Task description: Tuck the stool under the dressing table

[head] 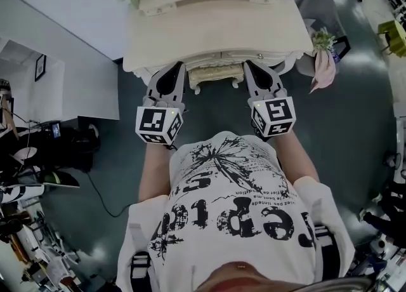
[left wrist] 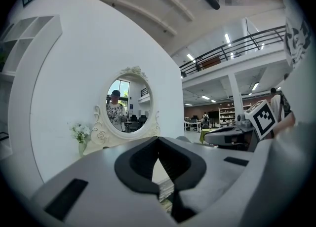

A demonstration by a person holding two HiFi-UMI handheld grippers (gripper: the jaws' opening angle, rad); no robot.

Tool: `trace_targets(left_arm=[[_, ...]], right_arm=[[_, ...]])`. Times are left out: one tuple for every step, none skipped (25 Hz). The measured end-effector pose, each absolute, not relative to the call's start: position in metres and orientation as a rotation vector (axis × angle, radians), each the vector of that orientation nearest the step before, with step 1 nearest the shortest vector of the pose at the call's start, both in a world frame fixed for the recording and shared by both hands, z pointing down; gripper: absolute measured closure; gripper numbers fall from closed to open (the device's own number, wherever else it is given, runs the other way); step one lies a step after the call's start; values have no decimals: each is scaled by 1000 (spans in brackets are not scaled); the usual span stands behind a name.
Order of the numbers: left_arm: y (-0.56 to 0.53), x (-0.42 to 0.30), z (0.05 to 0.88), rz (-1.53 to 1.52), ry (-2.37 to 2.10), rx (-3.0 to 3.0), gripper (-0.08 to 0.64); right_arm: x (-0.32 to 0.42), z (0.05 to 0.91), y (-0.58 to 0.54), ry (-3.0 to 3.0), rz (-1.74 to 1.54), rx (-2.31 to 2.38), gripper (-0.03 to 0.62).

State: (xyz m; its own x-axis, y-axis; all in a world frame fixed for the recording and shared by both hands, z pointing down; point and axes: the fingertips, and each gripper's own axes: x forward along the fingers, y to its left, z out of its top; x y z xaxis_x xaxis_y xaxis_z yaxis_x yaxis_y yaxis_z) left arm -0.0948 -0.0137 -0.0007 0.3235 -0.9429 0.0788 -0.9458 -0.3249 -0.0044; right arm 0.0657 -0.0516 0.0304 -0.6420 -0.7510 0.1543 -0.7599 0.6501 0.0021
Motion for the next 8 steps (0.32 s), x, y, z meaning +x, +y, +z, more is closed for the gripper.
trace_targets(left_arm=[[-13,-95,0,105,-1801,2521,540],[-13,-94,0,109,-1802,2523,540],[-13,-93,1,114,-1801,2526,540],[-12,-92,2,120,-1801,2530,540],[-12,-91,3,127,-1801,2533,540],[-12,-91,4,131,-1802,2535,540],[-12,-90,5,134,-1801,2537,540],[-13,-90,5,136,-1801,2538,540]], right_arm=[[65,30,-51,-2725,93,1254,575],[65,31,-50,-2726,93,1253,575],[65,32,-49,-2727,92,1252,575],[65,33,-48,-2728,91,1249,575],[64,34,-47,-2729,88,1245,575],[64,35,-47,-2730,85,1242,575],[63,36,-46,-2731,81,1238,575],[62,37,-46,-2731,77,1235,575]])
